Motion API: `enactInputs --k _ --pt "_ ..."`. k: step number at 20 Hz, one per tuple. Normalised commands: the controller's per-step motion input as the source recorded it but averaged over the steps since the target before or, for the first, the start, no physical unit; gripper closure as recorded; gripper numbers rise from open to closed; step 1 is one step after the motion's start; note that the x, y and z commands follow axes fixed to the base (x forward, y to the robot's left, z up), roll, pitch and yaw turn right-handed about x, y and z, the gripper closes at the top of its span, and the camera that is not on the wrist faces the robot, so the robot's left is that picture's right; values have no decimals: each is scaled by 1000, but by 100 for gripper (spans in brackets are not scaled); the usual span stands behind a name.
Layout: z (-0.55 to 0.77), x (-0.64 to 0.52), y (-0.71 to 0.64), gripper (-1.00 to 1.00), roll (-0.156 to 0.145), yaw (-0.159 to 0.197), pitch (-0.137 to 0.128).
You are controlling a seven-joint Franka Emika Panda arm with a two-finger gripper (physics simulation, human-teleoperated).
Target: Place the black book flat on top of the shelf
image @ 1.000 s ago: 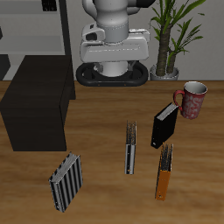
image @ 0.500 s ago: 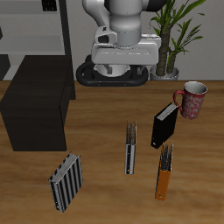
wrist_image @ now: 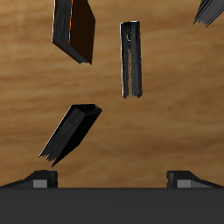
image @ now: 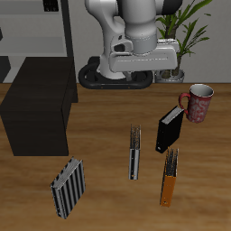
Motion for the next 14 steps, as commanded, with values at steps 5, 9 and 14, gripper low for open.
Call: enactInputs --k 5,9,14 --pt "-95 -47 432 -100 35 -33 -46" --pt "0 -3 -17 -100 0 0 0" --pt "-251 -15 521 -100 -72 5 -76"
